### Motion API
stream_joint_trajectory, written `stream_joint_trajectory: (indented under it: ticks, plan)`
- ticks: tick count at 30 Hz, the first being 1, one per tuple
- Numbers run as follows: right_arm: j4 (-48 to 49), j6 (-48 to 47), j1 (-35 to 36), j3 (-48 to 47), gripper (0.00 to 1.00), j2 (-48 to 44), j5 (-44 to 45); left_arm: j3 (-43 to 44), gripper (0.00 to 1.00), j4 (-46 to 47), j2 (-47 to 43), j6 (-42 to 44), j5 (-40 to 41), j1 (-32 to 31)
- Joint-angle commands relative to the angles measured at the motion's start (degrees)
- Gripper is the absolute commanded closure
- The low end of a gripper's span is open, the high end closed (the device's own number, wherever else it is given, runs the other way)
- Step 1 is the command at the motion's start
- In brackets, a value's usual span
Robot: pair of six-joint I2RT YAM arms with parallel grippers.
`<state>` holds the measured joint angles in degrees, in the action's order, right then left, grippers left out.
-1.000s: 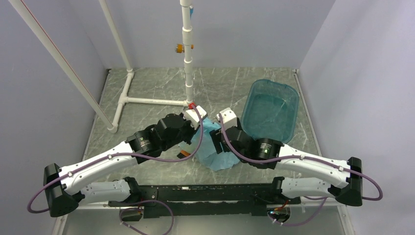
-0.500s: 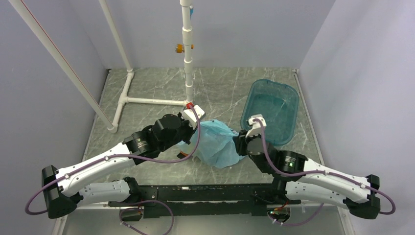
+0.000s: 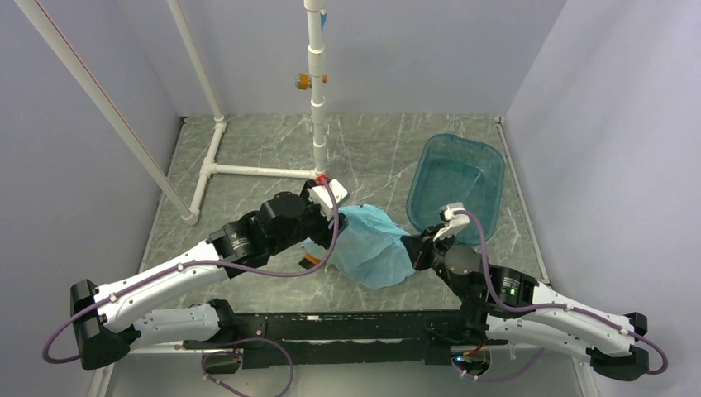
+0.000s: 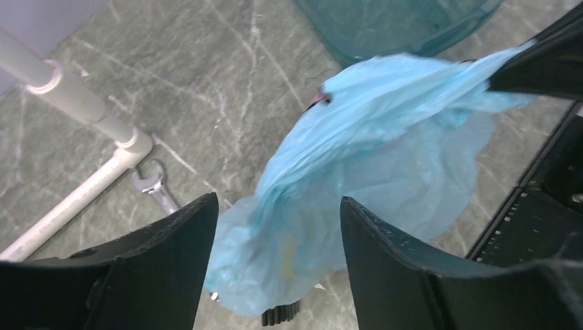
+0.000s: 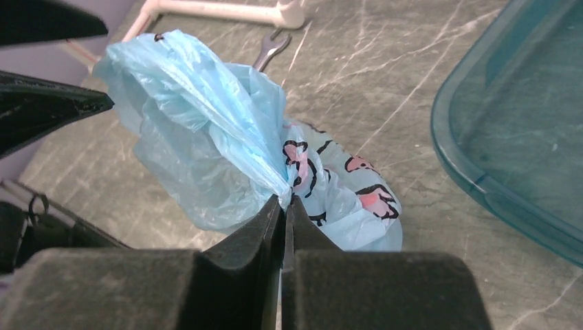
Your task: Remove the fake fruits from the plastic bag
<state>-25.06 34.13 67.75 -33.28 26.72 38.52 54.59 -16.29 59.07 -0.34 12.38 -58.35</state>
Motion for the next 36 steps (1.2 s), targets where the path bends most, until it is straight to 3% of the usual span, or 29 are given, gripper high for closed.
stream_joint_trajectory:
  ticks: [1,2,3,4,9,21,26,27,29,31,32,33,36]
  plan:
    - [3.87,-5.52,0.16,-2.31,0.96,2.94,-6.85,0.61,0.25,4.84,-1.03,3.11,-10.74,0.44]
    - [4.15,-6.66,0.11,-2.59,1.00,4.09,-8.19,0.61,0.09,5.92,-0.79,3.61,-16.03,1.03]
    - [4.16,-7.59,0.11,-3.12,1.00,5.31,-9.11,0.94,0.02,6.23,-0.34,3.69,-19.22,1.85]
    - [3.96,-8.30,0.08,-3.53,1.00,6.67,-9.64,1.49,0.01,5.90,0.17,3.43,-21.31,2.83]
    - [4.41,-11.23,0.11,-4.99,1.00,11.87,-13.02,2.32,0.01,6.37,1.11,2.01,-24.08,6.24]
    - [9.23,-11.77,0.11,-4.85,1.00,17.35,-15.38,9.17,0.01,-4.12,11.79,5.27,-25.65,5.56]
    - [11.84,-11.34,0.11,-3.31,1.00,14.21,-17.17,11.15,0.02,-7.96,16.03,5.50,-19.05,3.61]
    - [12.18,-11.10,0.16,-3.05,1.00,13.78,-17.24,11.77,0.06,-8.58,16.76,5.21,-17.75,3.51]
    - [12.12,-10.72,0.10,-2.55,1.00,13.27,-17.18,13.19,0.25,-10.44,18.03,3.84,-13.19,3.41]
    - [11.45,-10.18,0.15,-2.33,1.00,13.04,-16.68,14.83,0.72,-12.83,18.55,1.69,-2.77,3.50]
    - [10.88,-9.76,0.12,-2.33,1.00,12.81,-16.13,15.06,0.88,-13.22,18.08,0.98,0.67,3.59]
    - [10.32,-9.28,0.08,-2.25,1.00,12.56,-15.59,14.42,0.93,-12.71,16.94,0.78,3.22,3.85]
    - [7.84,-7.13,0.15,-1.86,1.00,11.42,-12.25,10.25,0.94,-7.99,10.44,-0.86,4.76,4.96]
